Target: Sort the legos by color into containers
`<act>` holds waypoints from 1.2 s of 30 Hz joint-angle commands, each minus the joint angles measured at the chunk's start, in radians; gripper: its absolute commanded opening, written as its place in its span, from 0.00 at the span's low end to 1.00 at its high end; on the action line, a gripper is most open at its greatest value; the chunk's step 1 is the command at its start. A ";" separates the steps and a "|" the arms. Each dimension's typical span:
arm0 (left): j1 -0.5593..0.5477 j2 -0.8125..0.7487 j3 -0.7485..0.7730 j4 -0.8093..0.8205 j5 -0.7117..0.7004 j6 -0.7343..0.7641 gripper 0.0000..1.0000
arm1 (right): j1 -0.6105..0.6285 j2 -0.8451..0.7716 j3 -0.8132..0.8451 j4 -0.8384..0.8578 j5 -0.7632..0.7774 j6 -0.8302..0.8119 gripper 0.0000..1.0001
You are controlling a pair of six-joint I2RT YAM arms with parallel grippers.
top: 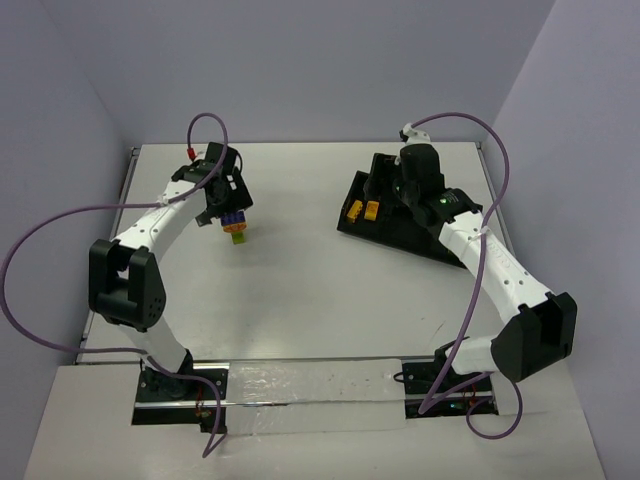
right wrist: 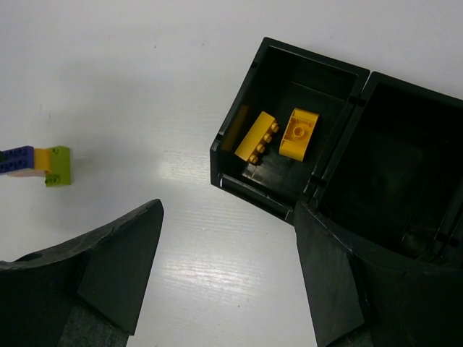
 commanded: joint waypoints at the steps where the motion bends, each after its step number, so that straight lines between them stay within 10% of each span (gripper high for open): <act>1: 0.002 0.045 0.057 -0.008 -0.001 0.075 0.99 | 0.009 -0.009 0.031 0.001 -0.008 0.006 0.80; 18: 0.002 0.136 0.087 0.033 0.046 0.159 0.99 | 0.012 0.000 0.030 0.008 -0.036 0.020 0.80; 36: 0.003 0.146 0.073 0.083 0.078 0.184 0.76 | 0.012 -0.002 0.029 -0.005 -0.039 0.017 0.80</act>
